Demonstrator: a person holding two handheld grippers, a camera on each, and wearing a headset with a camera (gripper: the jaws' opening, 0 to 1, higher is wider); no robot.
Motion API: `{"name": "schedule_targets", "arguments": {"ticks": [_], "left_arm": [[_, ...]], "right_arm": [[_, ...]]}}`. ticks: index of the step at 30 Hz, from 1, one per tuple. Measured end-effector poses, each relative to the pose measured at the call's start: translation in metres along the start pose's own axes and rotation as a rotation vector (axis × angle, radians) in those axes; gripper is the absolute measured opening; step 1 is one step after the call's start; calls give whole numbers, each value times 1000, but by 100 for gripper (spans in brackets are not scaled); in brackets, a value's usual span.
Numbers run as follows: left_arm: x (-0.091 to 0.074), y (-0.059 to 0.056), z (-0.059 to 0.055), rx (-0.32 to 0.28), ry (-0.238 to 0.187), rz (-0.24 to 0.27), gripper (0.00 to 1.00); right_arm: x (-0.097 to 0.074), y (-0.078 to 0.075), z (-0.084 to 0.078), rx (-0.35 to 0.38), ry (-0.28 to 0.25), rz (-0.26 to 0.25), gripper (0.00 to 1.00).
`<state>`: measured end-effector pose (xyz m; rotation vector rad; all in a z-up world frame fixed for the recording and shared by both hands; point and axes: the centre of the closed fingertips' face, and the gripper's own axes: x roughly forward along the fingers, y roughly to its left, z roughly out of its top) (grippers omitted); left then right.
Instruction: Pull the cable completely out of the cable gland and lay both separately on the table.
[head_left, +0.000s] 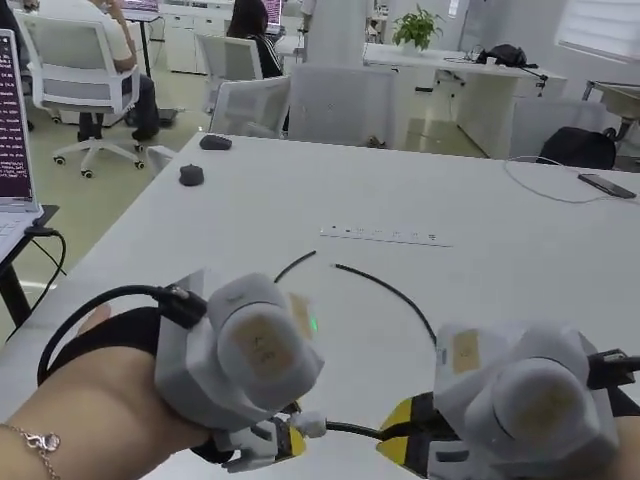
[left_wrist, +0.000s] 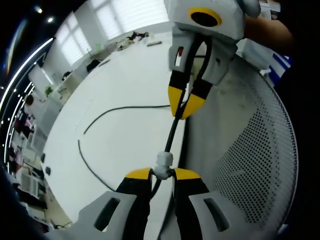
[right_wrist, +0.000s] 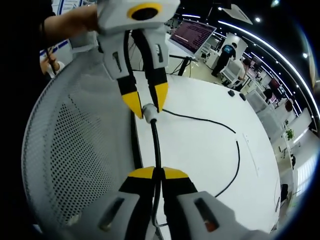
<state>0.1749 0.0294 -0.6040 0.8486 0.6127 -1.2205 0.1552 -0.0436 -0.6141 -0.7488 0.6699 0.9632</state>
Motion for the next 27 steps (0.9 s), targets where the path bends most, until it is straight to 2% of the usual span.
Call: {"name": "schedule_targets", "arguments": {"ticks": [6, 8, 10, 14, 16, 19, 21, 24, 25, 27], "left_arm": [[-6, 4, -7, -30, 2, 18, 17], [-6, 5, -8, -37, 2, 23, 17], [-7, 6, -10, -44, 1, 30, 17], [-8, 6, -9, -56, -6, 31, 17], [-7, 3, -7, -58, -9, 28, 17], [-6, 2, -4, -33, -2, 49, 17], [-5, 0, -1, -30, -11, 42, 17], [-4, -4, 4, -31, -24, 39, 17], [-4, -4, 5, -29, -25, 39, 17], [-3, -6, 7, -19, -26, 40, 17]], "right_arm": [[-7, -15, -32, 20, 70, -42, 3], [-8, -21, -46, 16, 123, -63, 3], [-8, -26, -55, -11, 150, -86, 3], [-7, -31, -71, 17, 194, -93, 3], [-6, -25, -76, 38, 226, -66, 6], [-7, -22, -69, 45, 223, -55, 20], [-8, -14, -58, 75, 199, -23, 22], [-8, -5, -20, 57, 94, 6, 25], [-7, -4, -15, 59, 85, 7, 25], [-5, 0, 6, 65, 40, 12, 25]]}}
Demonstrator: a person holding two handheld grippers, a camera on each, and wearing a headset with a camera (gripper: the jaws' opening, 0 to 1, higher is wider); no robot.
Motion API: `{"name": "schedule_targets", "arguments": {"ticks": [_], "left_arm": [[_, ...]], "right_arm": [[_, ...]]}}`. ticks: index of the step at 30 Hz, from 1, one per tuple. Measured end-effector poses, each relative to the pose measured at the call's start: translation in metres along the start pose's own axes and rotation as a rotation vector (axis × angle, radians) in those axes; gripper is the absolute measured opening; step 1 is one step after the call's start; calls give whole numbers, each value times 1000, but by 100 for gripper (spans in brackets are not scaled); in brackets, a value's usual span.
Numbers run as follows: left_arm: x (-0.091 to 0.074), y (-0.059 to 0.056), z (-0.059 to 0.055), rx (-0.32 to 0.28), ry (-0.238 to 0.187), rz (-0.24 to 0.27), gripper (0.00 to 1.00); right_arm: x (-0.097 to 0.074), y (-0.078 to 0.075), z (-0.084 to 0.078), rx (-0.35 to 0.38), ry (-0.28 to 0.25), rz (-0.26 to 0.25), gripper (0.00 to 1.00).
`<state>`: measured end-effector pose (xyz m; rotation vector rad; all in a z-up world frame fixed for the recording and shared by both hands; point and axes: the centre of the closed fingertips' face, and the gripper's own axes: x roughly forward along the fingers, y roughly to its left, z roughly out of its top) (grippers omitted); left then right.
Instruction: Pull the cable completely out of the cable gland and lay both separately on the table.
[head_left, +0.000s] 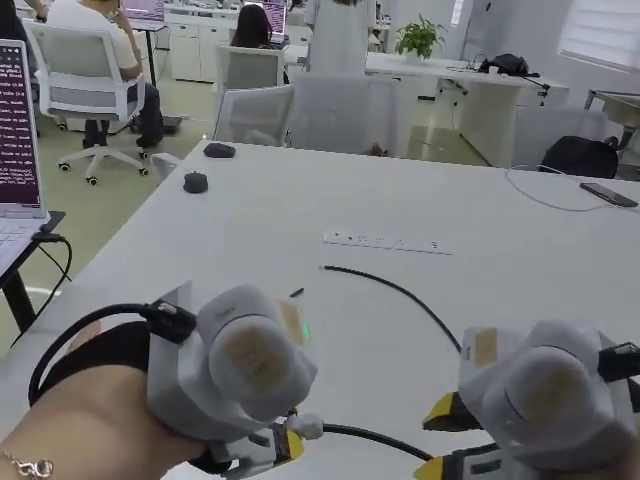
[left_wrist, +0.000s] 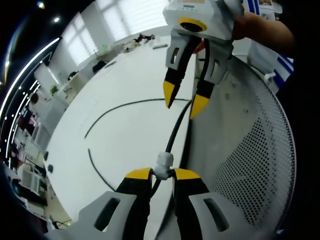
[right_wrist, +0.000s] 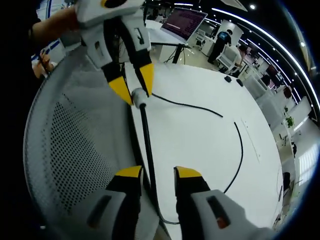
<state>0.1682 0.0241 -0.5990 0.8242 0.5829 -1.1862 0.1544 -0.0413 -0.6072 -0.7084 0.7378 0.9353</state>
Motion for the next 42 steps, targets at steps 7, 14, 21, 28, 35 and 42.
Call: {"name": "schedule_targets", "arguments": {"ticks": [7, 14, 21, 28, 35, 42], "left_arm": [[1, -4, 6, 20, -10, -5, 17], [-1, -2, 5, 5, -20, -9, 16], [-2, 6, -1, -14, -13, 6, 16], [-3, 11, -3, -28, -12, 16, 16], [-6, 16, -3, -49, -22, 31, 16], [-3, 10, -2, -41, -17, 19, 16]], "right_arm": [[12, 14, 37, -6, -94, 28, 13], [11, 16, 28, -19, -77, 44, 3], [5, 5, 2, 8, -43, 14, 3], [0, -8, -32, 41, 26, -30, 3], [-1, -18, -60, 156, 85, -35, 4], [8, -3, -31, 140, 67, 24, 21]]}}
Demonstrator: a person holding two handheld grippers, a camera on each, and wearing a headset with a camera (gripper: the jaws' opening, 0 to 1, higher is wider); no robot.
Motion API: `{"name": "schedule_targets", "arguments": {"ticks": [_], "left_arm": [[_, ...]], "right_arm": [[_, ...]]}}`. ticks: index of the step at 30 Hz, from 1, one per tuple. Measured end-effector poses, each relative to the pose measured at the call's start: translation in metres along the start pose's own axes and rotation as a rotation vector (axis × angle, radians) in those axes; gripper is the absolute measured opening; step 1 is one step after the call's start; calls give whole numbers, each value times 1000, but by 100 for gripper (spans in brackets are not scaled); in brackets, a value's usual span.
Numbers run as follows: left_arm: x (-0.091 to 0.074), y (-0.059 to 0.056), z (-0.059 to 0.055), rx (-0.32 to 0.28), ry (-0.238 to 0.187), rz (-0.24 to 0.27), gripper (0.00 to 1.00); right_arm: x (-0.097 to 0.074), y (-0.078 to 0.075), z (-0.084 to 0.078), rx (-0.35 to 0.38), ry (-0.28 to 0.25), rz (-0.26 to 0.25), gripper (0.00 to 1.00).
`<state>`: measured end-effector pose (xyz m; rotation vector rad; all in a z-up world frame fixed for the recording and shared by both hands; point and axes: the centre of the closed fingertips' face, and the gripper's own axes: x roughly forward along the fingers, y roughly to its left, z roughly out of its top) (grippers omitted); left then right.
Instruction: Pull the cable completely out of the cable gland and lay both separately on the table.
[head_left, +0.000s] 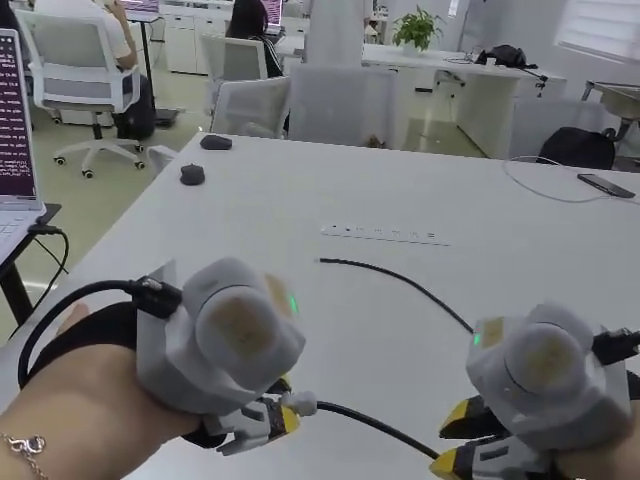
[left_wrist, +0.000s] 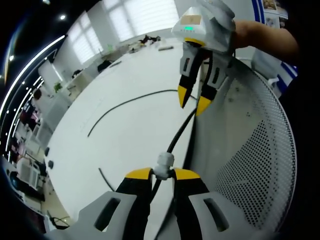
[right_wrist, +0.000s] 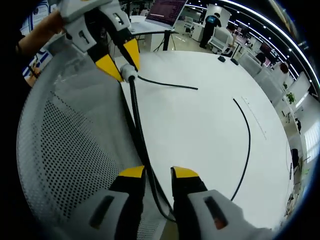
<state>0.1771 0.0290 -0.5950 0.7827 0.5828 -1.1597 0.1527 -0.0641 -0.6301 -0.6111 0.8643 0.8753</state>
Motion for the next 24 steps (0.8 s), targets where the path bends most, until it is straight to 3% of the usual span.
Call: {"name": "schedule_targets", "arguments": {"ticks": [5, 10, 13, 17, 24], "left_arm": [[0, -3, 2, 5, -1, -2, 16], [-2, -5, 7, 19, -9, -2, 16], [-2, -7, 9, 27, -13, -5, 16], [-2, -6, 11, 22, -26, -5, 16], [-2, -4, 4, 19, -1, -1, 16]], "right_arm": [[0, 26, 51, 7, -150, 86, 23], [2, 27, 69, 12, -187, 76, 15], [3, 23, 69, -3, -187, 55, 4], [2, 24, 66, -7, -185, 67, 4], [2, 10, 32, -4, -109, 22, 3]]}}
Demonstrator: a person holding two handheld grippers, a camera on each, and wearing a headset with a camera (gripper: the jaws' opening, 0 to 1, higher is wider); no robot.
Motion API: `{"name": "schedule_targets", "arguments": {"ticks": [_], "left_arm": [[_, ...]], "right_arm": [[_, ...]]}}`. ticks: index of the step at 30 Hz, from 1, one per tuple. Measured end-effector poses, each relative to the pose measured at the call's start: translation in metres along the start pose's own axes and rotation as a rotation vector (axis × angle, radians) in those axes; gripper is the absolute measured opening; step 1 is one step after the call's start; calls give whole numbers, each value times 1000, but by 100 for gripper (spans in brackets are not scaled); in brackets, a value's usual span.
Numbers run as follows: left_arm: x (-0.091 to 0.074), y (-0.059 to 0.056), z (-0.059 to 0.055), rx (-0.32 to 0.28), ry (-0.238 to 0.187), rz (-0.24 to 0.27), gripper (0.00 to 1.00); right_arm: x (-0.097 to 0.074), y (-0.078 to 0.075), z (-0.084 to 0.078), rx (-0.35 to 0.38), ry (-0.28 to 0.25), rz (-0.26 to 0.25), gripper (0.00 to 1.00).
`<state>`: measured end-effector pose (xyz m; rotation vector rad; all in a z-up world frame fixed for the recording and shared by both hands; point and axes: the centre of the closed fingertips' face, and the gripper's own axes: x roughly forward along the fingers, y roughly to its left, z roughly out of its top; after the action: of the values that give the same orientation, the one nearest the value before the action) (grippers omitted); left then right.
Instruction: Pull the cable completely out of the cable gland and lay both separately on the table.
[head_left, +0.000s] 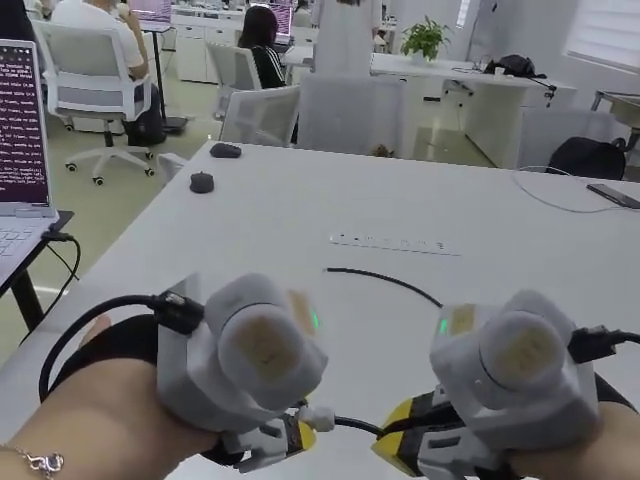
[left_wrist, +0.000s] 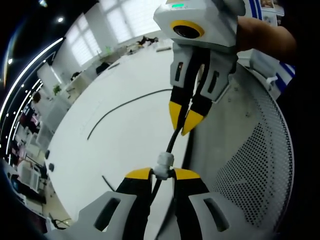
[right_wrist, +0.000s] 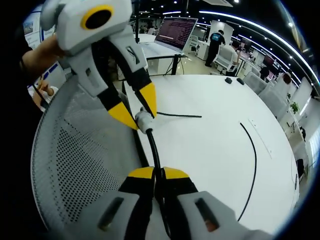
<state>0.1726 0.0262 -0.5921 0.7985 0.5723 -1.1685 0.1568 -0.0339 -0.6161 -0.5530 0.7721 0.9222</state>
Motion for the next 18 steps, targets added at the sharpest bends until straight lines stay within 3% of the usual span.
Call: {"name": "schedule_targets", "arguments": {"ticks": [5, 10, 13, 15, 18], "left_arm": [[-1, 1, -2, 0, 6, 0, 16], [-2, 1, -1, -3, 2, -4, 16], [-1, 0, 1, -5, 0, -7, 16], [0, 0, 1, -3, 2, -8, 16], [0, -5, 10, -45, -27, -37, 16]], "right_arm": [[-5, -15, -38, -3, 110, -54, 3], [-9, -26, -69, 64, 201, -69, 3], [-8, -30, -73, 88, 218, -87, 8], [-7, -25, -76, 39, 274, -62, 15], [-2, -15, -58, 3, 236, -36, 14]]}}
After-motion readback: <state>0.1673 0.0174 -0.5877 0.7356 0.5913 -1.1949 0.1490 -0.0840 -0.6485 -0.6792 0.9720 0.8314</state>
